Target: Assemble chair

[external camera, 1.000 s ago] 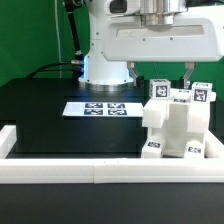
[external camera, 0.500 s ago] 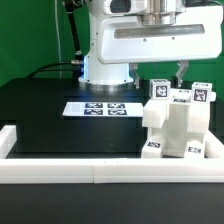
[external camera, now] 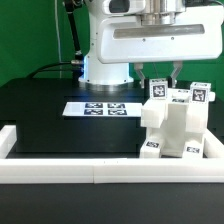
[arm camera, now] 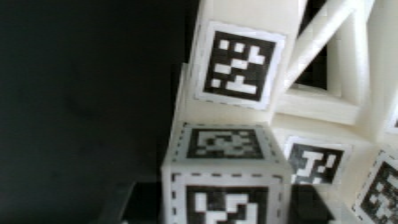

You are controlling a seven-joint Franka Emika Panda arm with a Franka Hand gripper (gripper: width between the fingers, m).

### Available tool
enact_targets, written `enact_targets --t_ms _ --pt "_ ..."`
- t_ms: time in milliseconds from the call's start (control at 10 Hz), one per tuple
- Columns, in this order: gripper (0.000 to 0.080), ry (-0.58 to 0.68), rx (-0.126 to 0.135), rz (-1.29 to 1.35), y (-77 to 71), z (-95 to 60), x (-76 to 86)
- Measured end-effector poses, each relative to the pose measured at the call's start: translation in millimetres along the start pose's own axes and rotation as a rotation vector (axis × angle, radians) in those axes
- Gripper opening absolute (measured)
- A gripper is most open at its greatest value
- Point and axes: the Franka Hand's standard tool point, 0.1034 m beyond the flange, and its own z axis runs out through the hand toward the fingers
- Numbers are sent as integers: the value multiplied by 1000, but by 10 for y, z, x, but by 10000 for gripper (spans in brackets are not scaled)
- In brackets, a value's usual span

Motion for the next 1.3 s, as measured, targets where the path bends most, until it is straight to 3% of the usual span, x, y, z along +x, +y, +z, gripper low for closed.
enact_targets --t_ms 1300 --pt "287 -10 10 1061 -9 6 -13"
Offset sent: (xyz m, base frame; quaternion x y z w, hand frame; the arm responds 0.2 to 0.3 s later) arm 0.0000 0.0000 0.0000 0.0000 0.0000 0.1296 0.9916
